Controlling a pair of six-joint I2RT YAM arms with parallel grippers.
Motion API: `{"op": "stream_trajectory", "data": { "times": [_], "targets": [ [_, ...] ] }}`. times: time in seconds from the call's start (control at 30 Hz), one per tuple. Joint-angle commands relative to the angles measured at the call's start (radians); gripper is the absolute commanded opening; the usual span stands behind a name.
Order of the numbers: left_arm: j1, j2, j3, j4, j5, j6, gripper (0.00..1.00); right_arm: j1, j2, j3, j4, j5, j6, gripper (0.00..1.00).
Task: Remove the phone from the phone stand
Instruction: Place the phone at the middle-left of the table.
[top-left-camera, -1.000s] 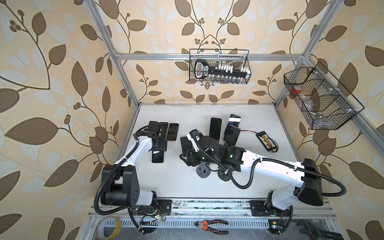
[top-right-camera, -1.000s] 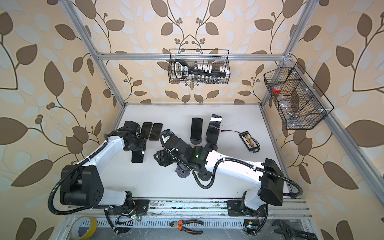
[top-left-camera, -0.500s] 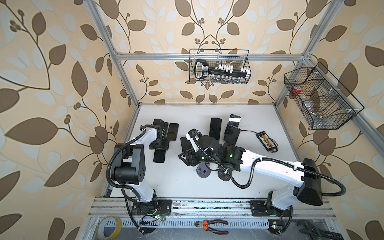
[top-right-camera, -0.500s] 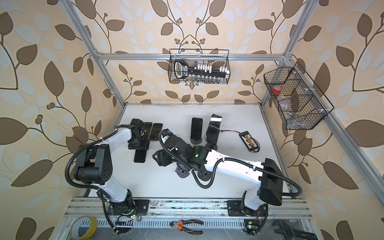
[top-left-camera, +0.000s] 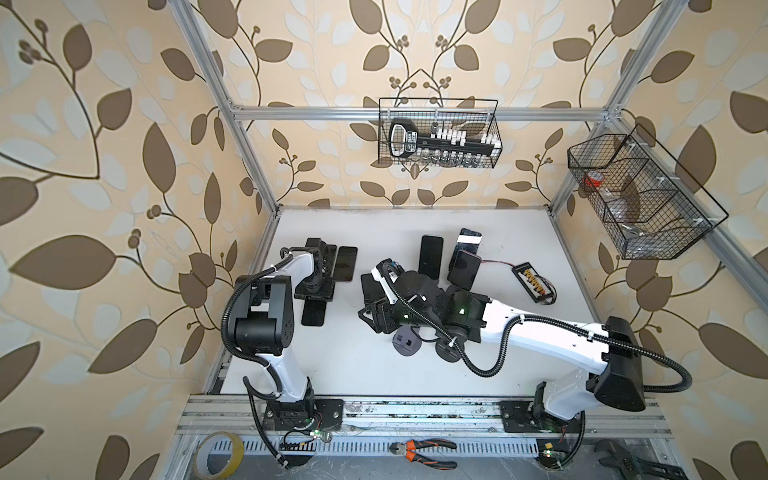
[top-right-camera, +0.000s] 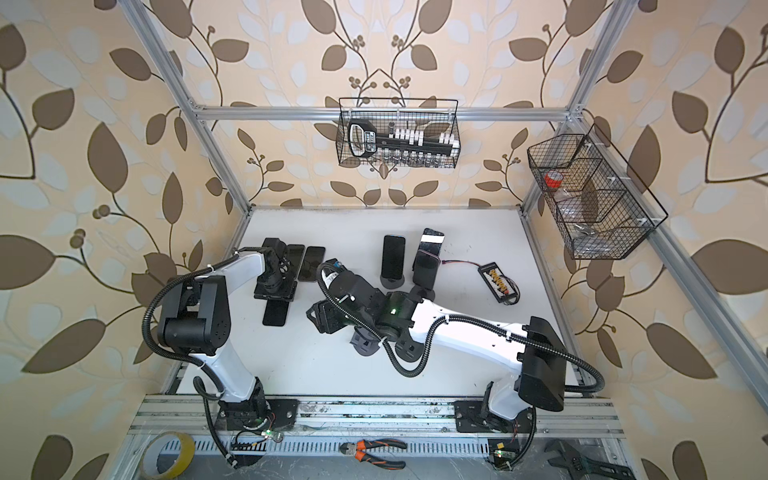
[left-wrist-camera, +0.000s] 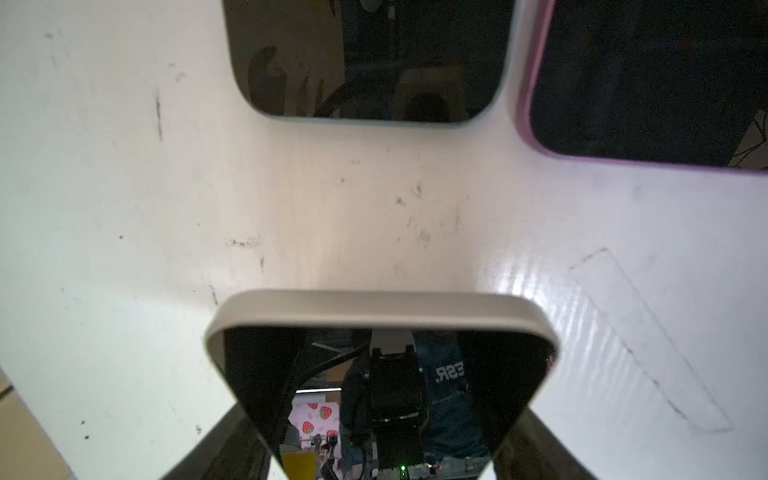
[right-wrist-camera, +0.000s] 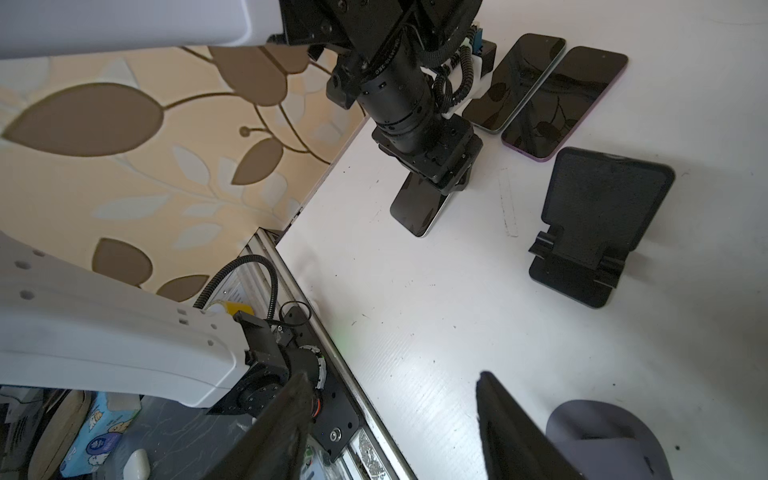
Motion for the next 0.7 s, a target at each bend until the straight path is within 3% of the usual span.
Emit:
{"op": "stream_trajectory", "data": {
  "times": [0.0, 0.47, 0.67],
  "targets": [
    [0.014, 0.003, 0.022, -0.008, -0.035, 0.015, 0.63, 0.005, -0.013, 0.01, -0.009, 0.016, -0.014, 0.64],
    [0.024, 0.006, 0.03, -0.004, -0.033, 0.016, 0.7, 0.005, -0.003, 0.008, -0.009, 0.022, -0.015, 0.64],
    [0.024, 0.021, 0.033, -0.008, -0.043, 0.012, 0.78, 0.003, 0.0, 0.003, -0.005, 0.024, -0.031, 0.65]
  ]
}}
